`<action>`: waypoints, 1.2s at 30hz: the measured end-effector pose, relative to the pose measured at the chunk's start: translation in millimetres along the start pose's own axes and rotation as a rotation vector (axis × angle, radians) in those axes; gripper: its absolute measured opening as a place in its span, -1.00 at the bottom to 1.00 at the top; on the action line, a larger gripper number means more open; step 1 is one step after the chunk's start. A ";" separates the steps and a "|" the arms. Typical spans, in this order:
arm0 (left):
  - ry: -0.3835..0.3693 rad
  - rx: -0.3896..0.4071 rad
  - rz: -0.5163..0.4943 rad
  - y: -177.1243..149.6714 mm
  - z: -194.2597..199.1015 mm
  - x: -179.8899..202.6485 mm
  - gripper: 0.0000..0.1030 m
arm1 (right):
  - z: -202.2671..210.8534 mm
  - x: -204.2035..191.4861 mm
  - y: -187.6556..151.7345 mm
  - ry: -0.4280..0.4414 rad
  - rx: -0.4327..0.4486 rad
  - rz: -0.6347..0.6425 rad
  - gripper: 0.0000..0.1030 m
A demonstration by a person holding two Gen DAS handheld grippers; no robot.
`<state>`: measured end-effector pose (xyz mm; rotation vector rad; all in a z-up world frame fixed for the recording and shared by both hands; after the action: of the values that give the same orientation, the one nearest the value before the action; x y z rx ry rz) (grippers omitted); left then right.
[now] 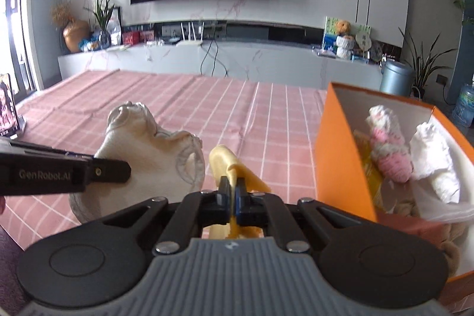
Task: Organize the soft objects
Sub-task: 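Carry the bib and yellow cloth over the orange box with both tools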
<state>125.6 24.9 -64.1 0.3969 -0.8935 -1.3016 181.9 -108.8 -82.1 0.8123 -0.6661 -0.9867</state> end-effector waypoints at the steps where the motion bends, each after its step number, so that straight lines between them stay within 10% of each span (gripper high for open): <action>1: -0.005 0.010 -0.004 2.4 3.6 4.0 -0.71 | 5.9 2.2 4.0 0.001 0.015 -0.004 -1.00; 21: -0.241 0.126 -0.126 59.1 22.9 126.2 -0.71 | 96.1 101.8 58.0 -0.164 0.168 0.031 -0.99; 36: -0.377 -0.018 -0.230 40.9 -37.4 203.9 -0.71 | 99.5 206.2 31.6 -0.231 0.014 -0.040 -0.99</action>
<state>181.8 -164.3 11.5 0.2476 -1.1752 -1.6283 200.8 -313.8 23.0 0.7319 -0.8581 -1.1233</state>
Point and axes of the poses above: each gripper's, at about its wrist camera, not at the fingertips, and z roughly against the way its jaws point, x to its right, y to its top, the point moved 10 cm from there along -z, roughly the way its jaws point, and after that the axes turned 10 degrees about z, right-handed, at the moved point
